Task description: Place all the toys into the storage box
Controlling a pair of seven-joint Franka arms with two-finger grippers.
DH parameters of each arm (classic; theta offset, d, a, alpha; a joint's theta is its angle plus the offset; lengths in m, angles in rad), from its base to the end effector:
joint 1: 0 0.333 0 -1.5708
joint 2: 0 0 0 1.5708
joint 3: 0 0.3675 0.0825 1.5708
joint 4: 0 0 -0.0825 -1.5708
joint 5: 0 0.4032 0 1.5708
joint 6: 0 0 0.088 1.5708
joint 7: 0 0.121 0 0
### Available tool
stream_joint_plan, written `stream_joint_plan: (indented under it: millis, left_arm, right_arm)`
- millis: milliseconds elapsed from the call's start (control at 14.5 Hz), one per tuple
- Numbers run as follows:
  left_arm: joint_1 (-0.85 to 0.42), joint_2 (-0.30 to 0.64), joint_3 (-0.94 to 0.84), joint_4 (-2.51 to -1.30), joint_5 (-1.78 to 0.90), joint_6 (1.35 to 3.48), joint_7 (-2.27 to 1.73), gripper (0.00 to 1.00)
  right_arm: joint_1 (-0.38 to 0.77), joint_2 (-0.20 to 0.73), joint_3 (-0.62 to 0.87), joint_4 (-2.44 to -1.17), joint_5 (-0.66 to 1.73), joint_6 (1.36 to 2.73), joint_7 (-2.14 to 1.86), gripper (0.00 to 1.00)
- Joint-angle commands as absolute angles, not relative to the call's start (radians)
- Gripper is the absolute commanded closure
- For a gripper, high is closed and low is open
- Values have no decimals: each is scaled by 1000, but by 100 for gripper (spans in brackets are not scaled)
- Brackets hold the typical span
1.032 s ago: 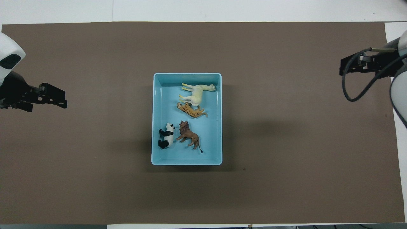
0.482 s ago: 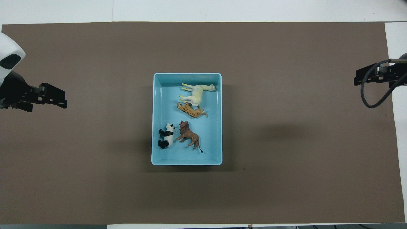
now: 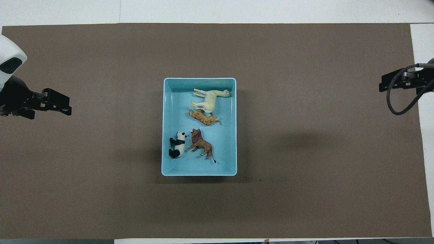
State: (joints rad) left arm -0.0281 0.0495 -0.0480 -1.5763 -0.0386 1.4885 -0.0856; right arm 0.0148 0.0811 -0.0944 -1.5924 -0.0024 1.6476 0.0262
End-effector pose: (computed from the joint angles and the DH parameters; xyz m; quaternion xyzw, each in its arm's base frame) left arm 0.5763 -0.0482 0.6244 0.9974 0.0044 -0.0700 0.0149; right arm 0.6045 -0.0462 0.6103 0.9985 -0.0527 -0.0129 0.0047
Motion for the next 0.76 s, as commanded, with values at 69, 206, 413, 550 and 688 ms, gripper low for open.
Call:
stream_joint_plan:
  millis: [69, 206, 413, 550, 688]
  left_arm:
    - [-21, 23, -52, -1603, -34, 1480, -75, 0]
    - [-21, 23, -52, -1601, -34, 1480, -75, 0]
    - [-21, 23, -52, -1601, -34, 1480, -75, 0]
    - [-21, 23, -52, -1603, -34, 1480, -75, 0]
    - [-21, 23, -52, -1601, -34, 1480, -75, 0]
  right_arm:
    - [11, 61, -81, -1606, 6, 1637, 6, 0]
    - [11, 61, -81, -1606, 6, 1638, 8, 0]
    - [14, 60, -74, -1606, 5, 1638, 14, 0]
    - [15, 60, -74, -1606, 5, 1638, 17, 0]
    - [26, 60, -74, -1608, 5, 1638, 17, 0]
